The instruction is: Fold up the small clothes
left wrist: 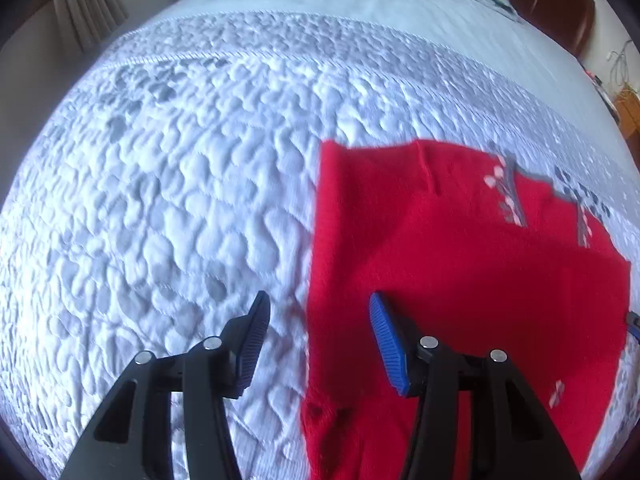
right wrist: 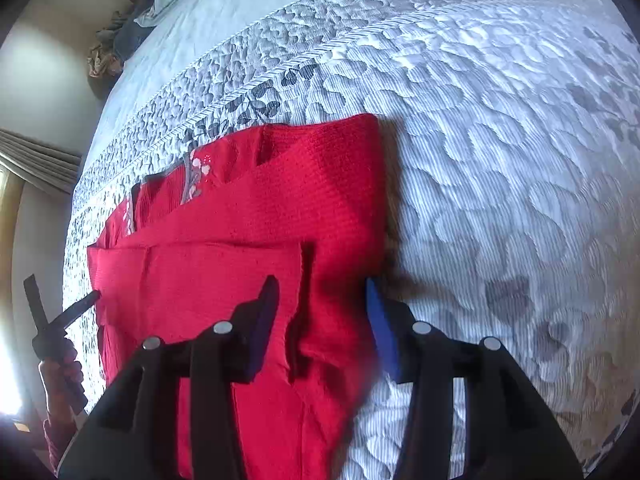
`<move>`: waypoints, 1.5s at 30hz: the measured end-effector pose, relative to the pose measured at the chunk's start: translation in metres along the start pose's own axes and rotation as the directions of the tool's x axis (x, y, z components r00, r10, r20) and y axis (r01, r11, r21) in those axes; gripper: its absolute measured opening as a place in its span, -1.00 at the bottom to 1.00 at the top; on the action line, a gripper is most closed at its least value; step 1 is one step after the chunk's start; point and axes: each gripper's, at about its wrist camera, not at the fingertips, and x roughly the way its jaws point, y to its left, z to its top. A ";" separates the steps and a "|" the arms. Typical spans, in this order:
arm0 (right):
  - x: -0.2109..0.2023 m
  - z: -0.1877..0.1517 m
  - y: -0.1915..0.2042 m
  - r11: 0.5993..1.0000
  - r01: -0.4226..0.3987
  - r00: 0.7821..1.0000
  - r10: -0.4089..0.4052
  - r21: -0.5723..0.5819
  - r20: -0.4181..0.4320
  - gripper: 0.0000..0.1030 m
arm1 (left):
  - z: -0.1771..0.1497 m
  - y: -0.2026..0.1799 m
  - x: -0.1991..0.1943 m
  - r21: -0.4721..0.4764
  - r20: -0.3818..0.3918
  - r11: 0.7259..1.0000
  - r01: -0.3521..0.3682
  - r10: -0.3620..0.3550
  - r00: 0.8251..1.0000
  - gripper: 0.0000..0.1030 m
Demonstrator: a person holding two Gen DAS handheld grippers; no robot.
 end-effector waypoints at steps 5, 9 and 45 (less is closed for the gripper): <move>0.020 0.013 0.015 0.997 0.048 0.998 -0.050 -0.053 -0.028 -0.22 | 0.015 -0.014 0.020 0.031 -0.006 0.998 -0.051 0.051 0.999 0.11; 0.012 0.010 0.028 0.979 0.134 0.991 -0.134 -0.155 0.011 -0.27 | 0.022 -0.018 0.023 -0.003 0.025 0.998 -0.060 0.060 0.998 0.18; 0.023 0.021 0.016 0.996 0.062 0.998 -0.061 -0.071 0.016 -0.45 | -0.005 -0.026 0.015 0.026 0.106 0.995 -0.098 0.095 0.990 0.29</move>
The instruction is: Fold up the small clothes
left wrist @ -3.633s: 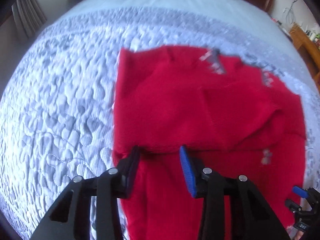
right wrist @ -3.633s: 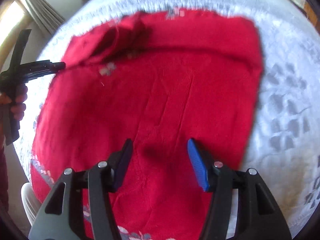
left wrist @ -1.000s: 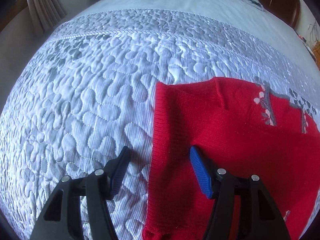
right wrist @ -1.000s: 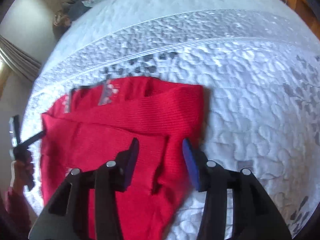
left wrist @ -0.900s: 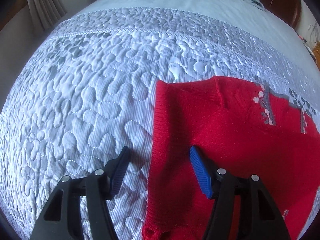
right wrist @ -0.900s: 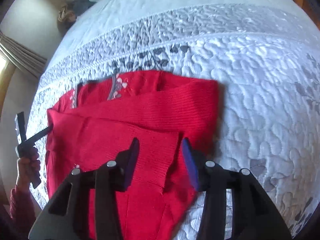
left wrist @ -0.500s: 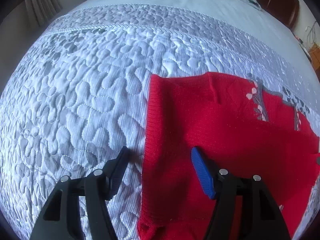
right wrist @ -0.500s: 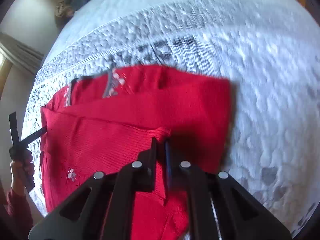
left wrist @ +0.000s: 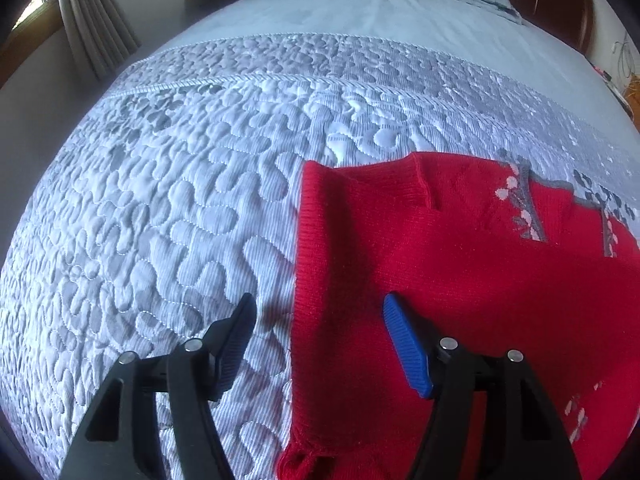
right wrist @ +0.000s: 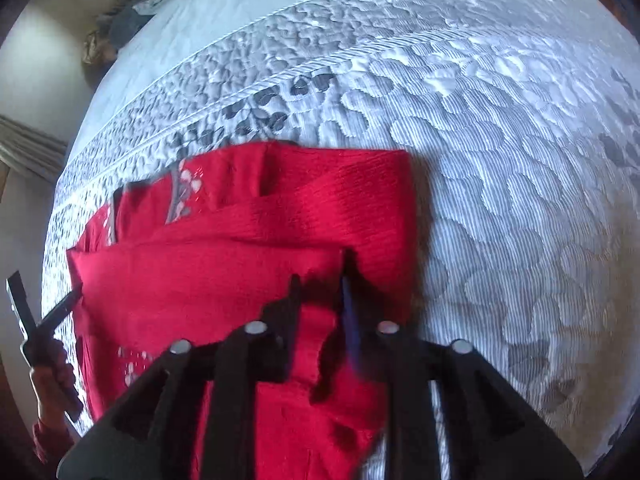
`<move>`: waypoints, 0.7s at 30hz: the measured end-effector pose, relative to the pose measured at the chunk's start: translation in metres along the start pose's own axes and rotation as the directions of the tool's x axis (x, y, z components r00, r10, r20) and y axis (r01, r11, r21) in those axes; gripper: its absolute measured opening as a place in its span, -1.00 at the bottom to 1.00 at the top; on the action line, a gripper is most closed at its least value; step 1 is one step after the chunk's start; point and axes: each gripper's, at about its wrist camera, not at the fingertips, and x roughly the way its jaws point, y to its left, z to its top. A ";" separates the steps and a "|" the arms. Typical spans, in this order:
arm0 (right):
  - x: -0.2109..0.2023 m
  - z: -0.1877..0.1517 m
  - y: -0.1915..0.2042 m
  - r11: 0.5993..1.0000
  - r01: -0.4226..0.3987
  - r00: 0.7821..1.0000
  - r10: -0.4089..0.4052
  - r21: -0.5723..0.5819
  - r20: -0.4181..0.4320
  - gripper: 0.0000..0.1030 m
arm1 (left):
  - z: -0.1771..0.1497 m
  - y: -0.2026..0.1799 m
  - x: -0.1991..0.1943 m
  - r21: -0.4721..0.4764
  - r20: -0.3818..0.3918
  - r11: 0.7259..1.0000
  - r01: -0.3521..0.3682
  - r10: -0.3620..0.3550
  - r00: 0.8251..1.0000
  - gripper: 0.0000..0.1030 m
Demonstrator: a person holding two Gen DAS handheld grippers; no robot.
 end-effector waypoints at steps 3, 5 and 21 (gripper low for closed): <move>-0.013 -0.015 0.005 0.998 -0.039 0.999 0.039 -0.041 0.000 -0.33 | -0.007 -0.002 -0.005 0.019 0.005 1.000 0.010 -0.010 1.000 0.29; -0.017 -0.025 0.003 0.996 -0.082 0.996 0.081 -0.043 -0.028 -0.33 | -0.011 -0.005 -0.003 0.033 0.011 0.999 0.003 -0.004 1.000 0.30; -0.012 -0.039 -0.012 0.997 -0.070 0.997 0.071 0.032 -0.043 -0.83 | -0.013 -0.002 0.004 0.038 -0.032 0.999 -0.002 0.003 0.999 0.44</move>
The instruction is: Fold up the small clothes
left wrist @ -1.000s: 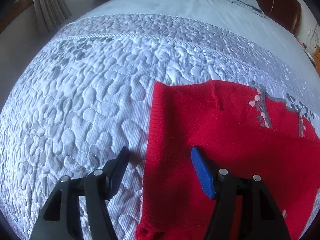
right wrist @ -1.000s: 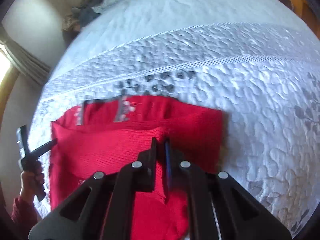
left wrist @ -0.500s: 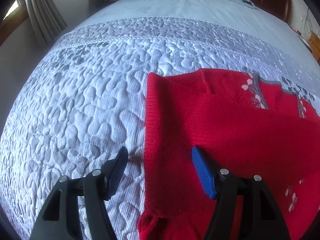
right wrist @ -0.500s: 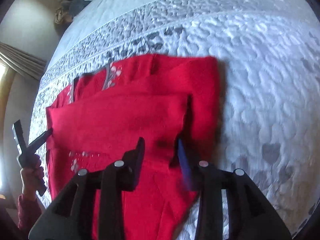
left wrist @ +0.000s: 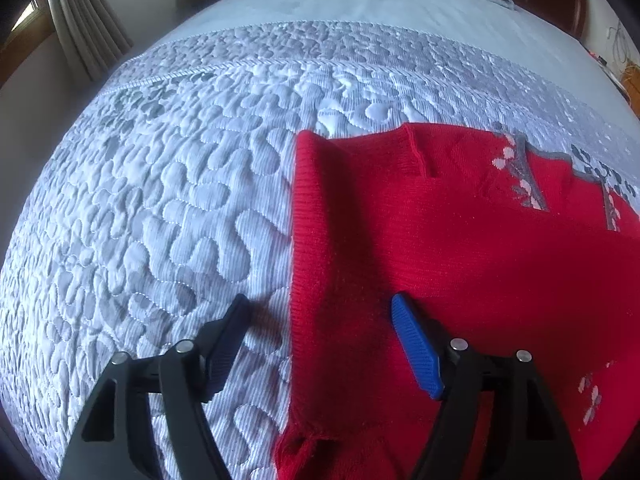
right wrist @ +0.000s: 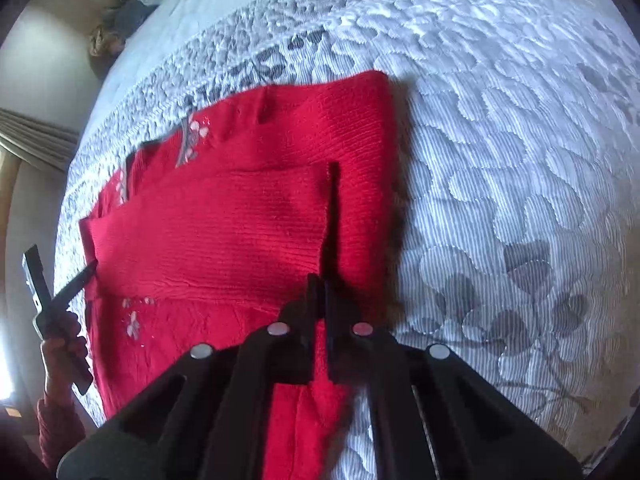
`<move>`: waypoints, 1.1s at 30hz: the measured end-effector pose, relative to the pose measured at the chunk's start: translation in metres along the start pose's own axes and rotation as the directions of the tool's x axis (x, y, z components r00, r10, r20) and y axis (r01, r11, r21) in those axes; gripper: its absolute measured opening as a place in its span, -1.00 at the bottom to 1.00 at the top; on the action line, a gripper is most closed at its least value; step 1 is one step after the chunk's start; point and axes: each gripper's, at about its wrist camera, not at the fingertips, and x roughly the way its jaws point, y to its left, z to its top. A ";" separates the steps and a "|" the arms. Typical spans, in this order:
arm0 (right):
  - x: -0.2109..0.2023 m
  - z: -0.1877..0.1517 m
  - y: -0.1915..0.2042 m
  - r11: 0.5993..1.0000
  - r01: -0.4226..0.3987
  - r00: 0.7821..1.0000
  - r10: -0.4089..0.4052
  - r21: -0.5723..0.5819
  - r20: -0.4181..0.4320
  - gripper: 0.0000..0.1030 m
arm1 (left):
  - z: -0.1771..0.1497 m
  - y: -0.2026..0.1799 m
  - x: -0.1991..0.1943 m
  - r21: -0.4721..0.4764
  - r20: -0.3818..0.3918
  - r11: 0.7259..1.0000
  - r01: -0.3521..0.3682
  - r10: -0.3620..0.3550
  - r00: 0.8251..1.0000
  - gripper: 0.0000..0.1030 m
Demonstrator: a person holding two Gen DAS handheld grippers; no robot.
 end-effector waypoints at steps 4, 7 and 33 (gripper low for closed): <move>-0.030 -0.035 0.008 0.997 0.048 0.998 -0.045 -0.061 0.040 -0.48 | -0.030 0.017 -0.032 0.018 -0.033 0.998 0.052 -0.052 0.998 0.43; -0.049 -0.091 0.014 0.992 0.038 0.999 -0.035 -0.122 0.021 -0.40 | -0.080 0.028 -0.060 0.084 -0.056 0.993 0.086 -0.081 0.995 0.50; -0.078 -0.350 0.018 0.986 -0.134 0.987 0.124 -0.094 -0.107 -0.85 | -0.323 0.051 -0.162 0.137 -0.177 0.952 0.275 -0.249 0.952 -0.37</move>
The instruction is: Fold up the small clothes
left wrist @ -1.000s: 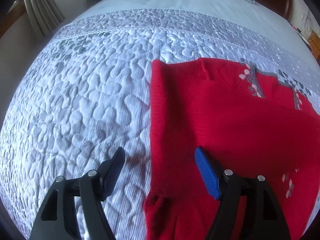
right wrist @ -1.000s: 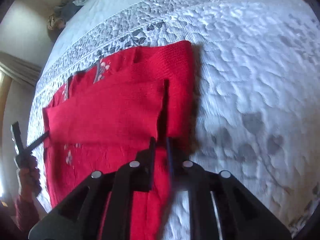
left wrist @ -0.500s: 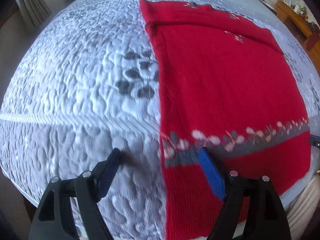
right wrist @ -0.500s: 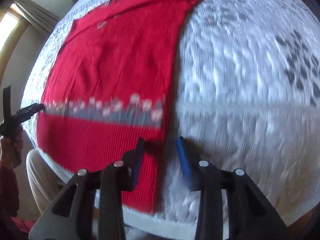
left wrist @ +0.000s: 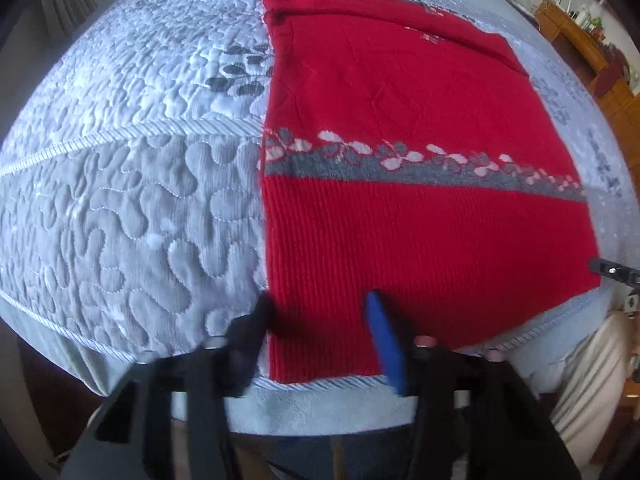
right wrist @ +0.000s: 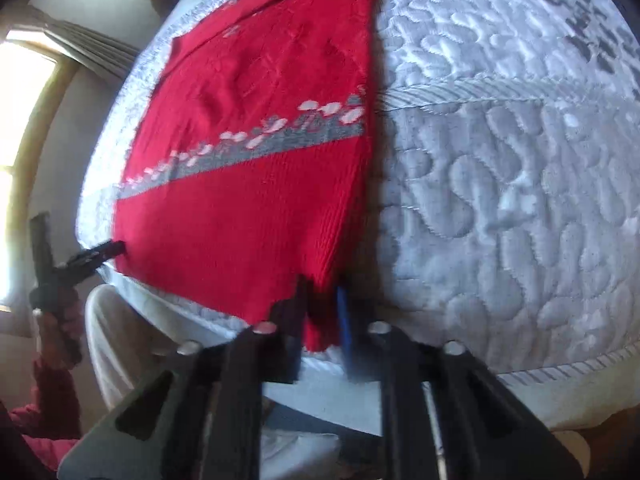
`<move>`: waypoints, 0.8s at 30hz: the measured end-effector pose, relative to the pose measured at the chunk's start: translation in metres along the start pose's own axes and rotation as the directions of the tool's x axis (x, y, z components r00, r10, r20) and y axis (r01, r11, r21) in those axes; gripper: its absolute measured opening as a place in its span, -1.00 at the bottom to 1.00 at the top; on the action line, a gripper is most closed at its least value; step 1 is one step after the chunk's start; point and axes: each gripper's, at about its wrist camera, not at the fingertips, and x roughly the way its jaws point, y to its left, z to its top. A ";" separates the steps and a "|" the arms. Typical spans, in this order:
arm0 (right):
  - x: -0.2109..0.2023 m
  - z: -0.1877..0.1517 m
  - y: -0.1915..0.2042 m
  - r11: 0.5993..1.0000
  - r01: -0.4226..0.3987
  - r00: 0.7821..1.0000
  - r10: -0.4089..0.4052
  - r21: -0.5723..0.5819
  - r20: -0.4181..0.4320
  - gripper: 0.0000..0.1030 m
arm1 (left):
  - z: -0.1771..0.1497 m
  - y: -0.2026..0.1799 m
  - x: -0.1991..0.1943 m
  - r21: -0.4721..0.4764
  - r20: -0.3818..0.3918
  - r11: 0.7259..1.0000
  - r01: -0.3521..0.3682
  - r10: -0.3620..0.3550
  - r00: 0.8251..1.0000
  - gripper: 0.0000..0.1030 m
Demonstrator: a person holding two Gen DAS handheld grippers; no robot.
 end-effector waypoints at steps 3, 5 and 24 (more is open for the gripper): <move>0.000 0.001 0.002 1.000 -0.015 1.000 0.015 0.009 0.008 -0.87 | 0.002 0.008 -0.003 -0.050 -0.025 0.995 0.088 -0.089 0.996 -0.80; -0.001 0.001 0.003 1.000 -0.022 1.000 0.021 0.011 0.019 -0.87 | 0.000 0.014 -0.004 -0.087 -0.027 0.988 0.124 -0.127 0.992 -0.85; -0.062 0.103 -0.020 0.960 -0.247 0.965 0.232 0.130 0.122 -0.88 | 0.102 0.057 -0.037 -0.291 0.143 0.898 0.330 -0.300 0.943 -0.86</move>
